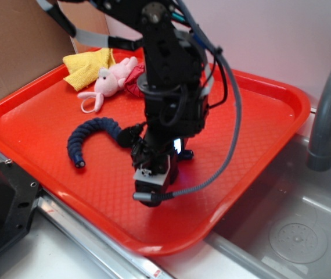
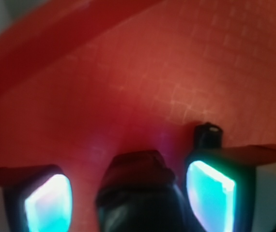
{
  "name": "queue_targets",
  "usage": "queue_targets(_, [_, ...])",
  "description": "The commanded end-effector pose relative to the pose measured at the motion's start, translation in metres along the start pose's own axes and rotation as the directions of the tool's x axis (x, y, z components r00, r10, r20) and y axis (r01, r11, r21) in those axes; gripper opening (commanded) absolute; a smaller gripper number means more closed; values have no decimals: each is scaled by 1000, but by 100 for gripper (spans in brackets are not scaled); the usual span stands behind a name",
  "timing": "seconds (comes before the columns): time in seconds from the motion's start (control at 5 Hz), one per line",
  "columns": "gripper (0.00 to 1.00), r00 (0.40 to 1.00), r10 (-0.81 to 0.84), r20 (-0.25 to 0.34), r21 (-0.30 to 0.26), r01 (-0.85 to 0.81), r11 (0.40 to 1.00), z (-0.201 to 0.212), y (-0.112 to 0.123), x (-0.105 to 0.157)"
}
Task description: Grab the black box.
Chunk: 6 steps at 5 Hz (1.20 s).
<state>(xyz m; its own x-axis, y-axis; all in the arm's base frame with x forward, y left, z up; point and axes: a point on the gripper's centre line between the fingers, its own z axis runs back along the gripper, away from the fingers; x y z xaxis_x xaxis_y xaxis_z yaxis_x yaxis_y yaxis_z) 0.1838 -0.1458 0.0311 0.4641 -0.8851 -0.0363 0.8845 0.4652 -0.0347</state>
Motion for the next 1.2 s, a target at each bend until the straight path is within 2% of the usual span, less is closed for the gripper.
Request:
queue_targets(0.0, [0,999,27,-22,28,-26,999,-4,-3,-1])
queue_targets(0.2, [0,999,28,-23,32,-27,999,-2,-4,-2])
queue_targets(0.4, [0,997,64,-48,31,-63,998,9,-2,-2])
queue_targets(0.6, [0,969,227,-96,8,-227,974,48,3,-5])
queue_targets(0.8, [0,925,380,-29,-21,-381,924,98,4,-18])
queue_targets(1.0, [0,832,554,34,51,-555,831,146,-4,-46])
